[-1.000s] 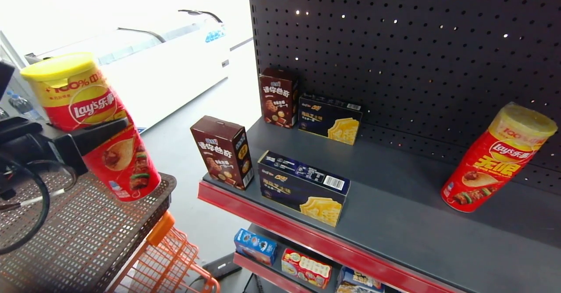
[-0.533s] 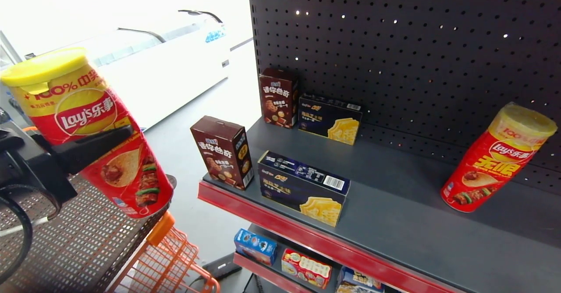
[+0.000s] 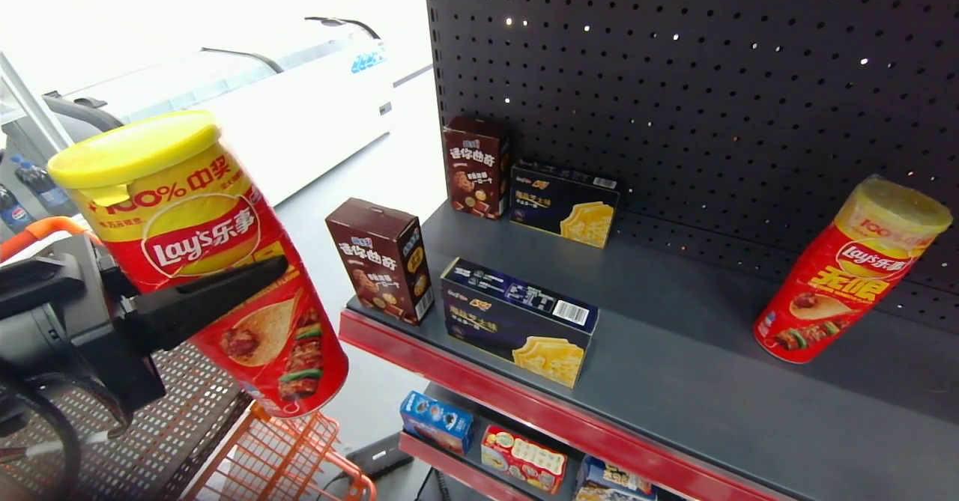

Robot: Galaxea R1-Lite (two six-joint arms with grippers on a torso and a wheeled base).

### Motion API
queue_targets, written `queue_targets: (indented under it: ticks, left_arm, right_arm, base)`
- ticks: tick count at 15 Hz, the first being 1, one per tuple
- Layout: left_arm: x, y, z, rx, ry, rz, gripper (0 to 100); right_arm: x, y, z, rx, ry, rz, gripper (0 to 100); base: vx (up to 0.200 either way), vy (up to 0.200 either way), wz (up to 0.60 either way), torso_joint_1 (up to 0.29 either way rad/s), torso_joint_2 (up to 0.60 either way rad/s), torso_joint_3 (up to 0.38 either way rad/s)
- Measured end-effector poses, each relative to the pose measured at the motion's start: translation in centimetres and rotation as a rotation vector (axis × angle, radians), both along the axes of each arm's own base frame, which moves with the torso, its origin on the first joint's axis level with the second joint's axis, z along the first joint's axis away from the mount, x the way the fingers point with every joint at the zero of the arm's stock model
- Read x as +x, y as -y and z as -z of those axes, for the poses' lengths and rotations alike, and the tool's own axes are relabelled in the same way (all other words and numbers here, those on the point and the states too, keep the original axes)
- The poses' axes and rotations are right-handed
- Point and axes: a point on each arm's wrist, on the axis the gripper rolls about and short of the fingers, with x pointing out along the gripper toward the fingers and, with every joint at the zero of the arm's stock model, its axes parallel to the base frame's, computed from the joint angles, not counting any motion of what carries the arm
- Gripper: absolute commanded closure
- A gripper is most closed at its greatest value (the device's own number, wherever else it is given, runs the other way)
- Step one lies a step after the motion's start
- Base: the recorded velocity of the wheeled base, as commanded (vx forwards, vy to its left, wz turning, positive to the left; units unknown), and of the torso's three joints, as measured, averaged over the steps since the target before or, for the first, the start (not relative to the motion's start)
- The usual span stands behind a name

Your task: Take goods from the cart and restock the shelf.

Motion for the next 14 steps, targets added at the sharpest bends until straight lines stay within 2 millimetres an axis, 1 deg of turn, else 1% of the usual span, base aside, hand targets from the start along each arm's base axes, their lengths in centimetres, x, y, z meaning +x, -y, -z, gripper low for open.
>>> queue_targets:
  ticks: [4, 10, 14]
  left_arm:
    - [0.2, 1.2, 0.0, -0.006, 0.009, 0.093, 100]
    - [0.3, 1.8, 0.3, -0.003, -0.006, 0.13, 100]
    - [0.4, 2.4, -0.3, -0.008, 0.01, 0.168, 100]
  right_arm:
    - [0.0, 0.0, 0.0, -0.002, 0.0, -0.003, 0]
    - [0.0, 0.0, 0.0, -0.001, 0.0, -0.004, 0]
    - [0.0, 0.0, 0.0, -0.001, 0.001, -0.003, 0]
  base:
    - [0.0, 0.0, 0.0, 0.0, 0.0, 0.0]
    - [0.0, 0.0, 0.0, 0.0, 0.0, 0.0]
    - [0.0, 0.0, -0.6, 0.002, 0.0, 0.005]
